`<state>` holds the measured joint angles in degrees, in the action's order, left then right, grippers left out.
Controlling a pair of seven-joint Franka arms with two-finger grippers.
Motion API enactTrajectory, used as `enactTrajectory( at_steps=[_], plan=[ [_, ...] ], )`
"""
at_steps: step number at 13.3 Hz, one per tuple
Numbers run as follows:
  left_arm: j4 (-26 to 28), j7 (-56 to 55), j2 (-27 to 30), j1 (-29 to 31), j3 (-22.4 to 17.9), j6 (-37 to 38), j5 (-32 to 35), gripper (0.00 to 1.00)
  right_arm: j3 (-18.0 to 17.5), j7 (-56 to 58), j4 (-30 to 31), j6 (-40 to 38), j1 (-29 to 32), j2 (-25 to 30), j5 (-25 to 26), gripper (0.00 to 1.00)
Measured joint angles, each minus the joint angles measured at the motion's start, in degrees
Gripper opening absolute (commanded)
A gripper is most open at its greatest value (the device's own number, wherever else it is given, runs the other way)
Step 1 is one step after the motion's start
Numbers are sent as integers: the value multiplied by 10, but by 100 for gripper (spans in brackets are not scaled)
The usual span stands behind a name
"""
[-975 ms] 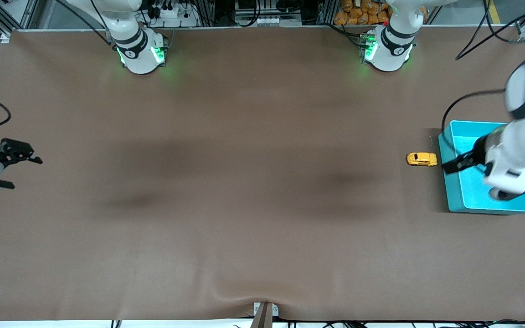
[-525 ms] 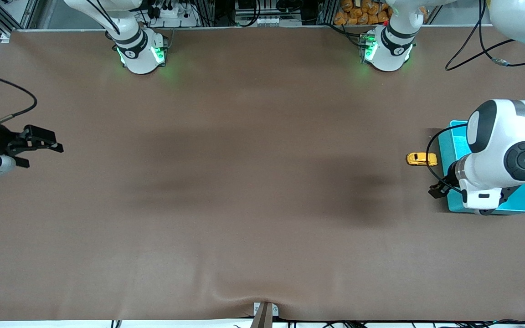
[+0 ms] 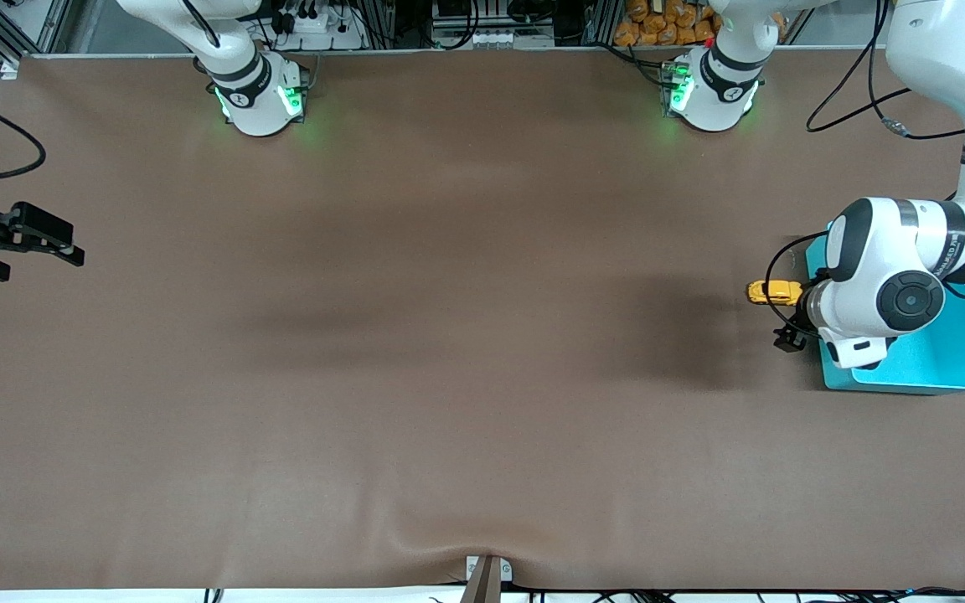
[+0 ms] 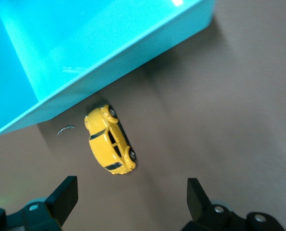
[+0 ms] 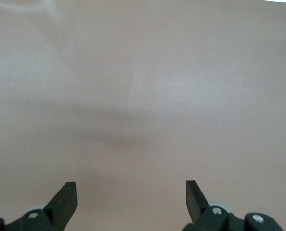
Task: Wind and store yellow beetle car
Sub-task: 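Close the left gripper on the yellow car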
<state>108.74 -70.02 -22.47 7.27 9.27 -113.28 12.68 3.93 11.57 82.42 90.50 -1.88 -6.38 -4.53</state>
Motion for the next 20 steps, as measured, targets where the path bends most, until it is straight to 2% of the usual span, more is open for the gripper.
enactTrajectory(
  at_steps=[3, 8, 12, 20],
  plan=[
    [29, -45, 1, 17, 0, -29, 0, 100, 0, -32, 62, 21, -2, 40, 4, 100],
    [102, -109, 2, 46, -1, -143, 0, 100, 0, -60, 121, 37, -3, 93, 5, 100],
    [140, -117, 2, 53, -2, -181, 0, 100, 4, -61, 128, 11, -3, 108, 7, 100],
    [179, -135, 2, 52, -2, -221, 0, 100, 4, -64, 123, -3, -3, 111, 12, 100]
  ],
)
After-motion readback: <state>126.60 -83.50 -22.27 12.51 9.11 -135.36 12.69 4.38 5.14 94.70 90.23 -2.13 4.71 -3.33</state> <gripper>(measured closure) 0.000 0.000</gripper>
